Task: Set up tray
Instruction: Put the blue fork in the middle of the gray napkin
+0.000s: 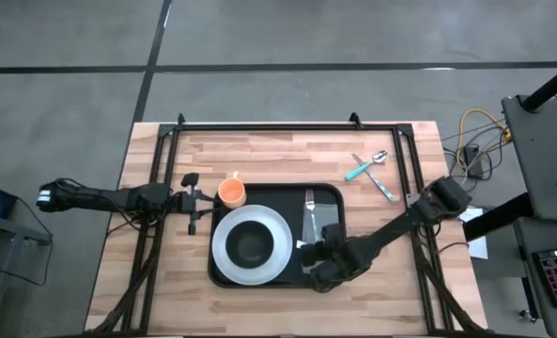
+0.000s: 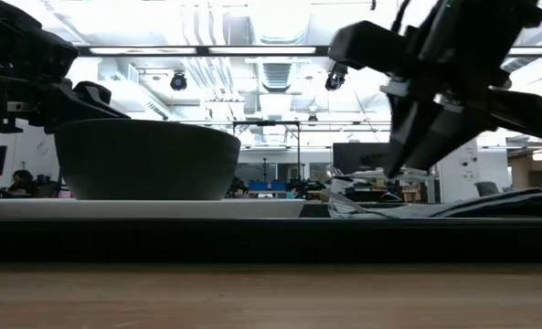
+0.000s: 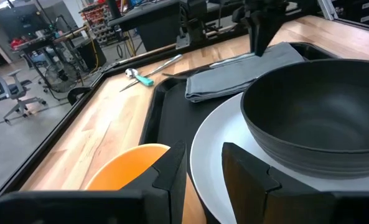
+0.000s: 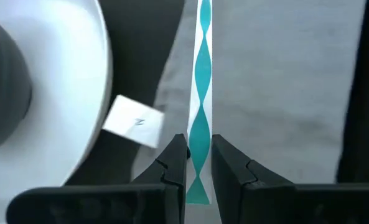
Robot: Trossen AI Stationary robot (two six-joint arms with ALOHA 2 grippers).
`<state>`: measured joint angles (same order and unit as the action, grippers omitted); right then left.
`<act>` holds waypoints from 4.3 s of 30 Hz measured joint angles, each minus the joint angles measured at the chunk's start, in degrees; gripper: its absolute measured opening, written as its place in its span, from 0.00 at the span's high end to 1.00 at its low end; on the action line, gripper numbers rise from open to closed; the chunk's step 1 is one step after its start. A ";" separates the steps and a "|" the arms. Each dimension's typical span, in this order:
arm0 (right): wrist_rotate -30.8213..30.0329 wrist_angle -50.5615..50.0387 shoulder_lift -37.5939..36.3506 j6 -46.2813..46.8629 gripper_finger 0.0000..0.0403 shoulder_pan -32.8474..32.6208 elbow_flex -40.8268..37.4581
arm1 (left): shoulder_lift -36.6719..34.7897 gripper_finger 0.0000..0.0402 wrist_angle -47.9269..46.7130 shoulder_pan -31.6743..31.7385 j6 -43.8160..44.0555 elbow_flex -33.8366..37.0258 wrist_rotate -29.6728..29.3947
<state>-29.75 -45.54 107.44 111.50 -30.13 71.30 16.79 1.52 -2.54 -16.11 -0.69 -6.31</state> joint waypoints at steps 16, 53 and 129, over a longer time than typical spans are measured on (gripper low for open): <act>2.38 -6.32 11.69 5.56 0.91 -0.02 15.92 | 0.08 0.79 0.00 0.00 -0.01 0.01 0.00; 3.90 -14.17 13.66 13.32 0.91 -2.62 18.09 | 0.08 0.79 0.00 -0.01 0.00 0.03 0.01; 13.29 -17.94 13.59 15.21 0.78 -0.79 17.66 | 0.08 0.79 0.00 0.01 0.02 0.03 0.00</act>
<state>-16.46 -63.48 121.03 126.72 -30.92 88.96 16.86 1.52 -2.54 -16.10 -0.67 -6.31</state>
